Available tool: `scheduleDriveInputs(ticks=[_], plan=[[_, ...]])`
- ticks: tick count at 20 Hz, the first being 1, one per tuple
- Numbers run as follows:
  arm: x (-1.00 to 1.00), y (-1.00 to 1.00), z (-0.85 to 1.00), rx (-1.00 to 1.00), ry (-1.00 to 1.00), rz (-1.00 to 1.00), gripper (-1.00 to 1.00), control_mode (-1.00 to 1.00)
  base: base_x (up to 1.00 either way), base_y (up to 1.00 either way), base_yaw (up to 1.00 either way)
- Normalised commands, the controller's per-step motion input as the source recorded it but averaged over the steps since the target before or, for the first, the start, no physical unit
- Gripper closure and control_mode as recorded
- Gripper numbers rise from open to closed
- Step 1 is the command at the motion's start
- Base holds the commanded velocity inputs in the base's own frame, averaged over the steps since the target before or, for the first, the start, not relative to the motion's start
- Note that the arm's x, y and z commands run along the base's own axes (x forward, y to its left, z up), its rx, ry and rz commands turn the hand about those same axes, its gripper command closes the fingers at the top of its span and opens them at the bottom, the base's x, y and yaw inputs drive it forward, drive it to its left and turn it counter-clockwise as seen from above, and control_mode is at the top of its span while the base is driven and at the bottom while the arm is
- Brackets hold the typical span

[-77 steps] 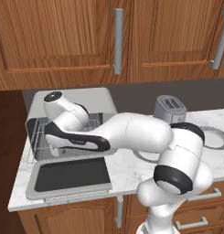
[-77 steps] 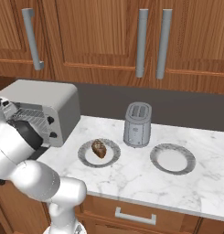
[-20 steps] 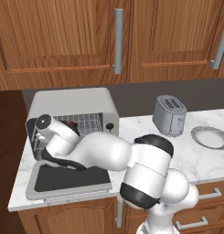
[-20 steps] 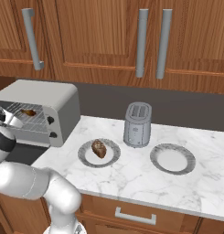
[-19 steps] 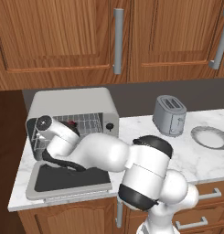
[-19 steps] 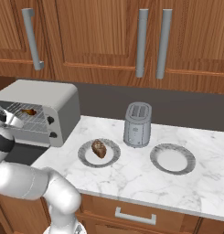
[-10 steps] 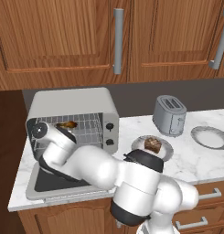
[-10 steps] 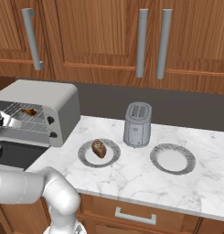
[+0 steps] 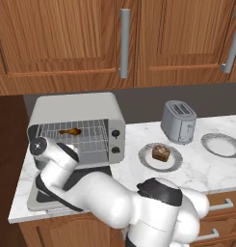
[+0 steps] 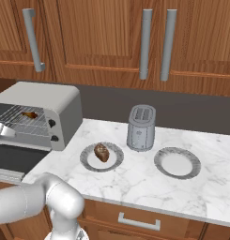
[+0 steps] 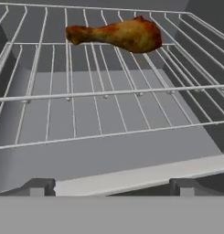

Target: Open the toaster oven door. Place the bread on the bottom rack in the toaster oven and place the chicken drumstick on the top rack.

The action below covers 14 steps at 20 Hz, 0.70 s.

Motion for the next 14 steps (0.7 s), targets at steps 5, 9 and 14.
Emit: scheduleDriveInputs(ticks=[5,9,14], plan=[[0.09,-0.02,-0.05,-0.02,0.0,0.02,-1.0,-1.0,0.0,0.0,0.0],[0.16,0.0,-0.09,-0.02,-0.01,0.02,-1.0,-1.0,0.0,0.0,0.0],[0.35,-0.02,0.01,0.0,-0.04,0.0,-1.0,-1.0,0.0,0.0,0.0]])
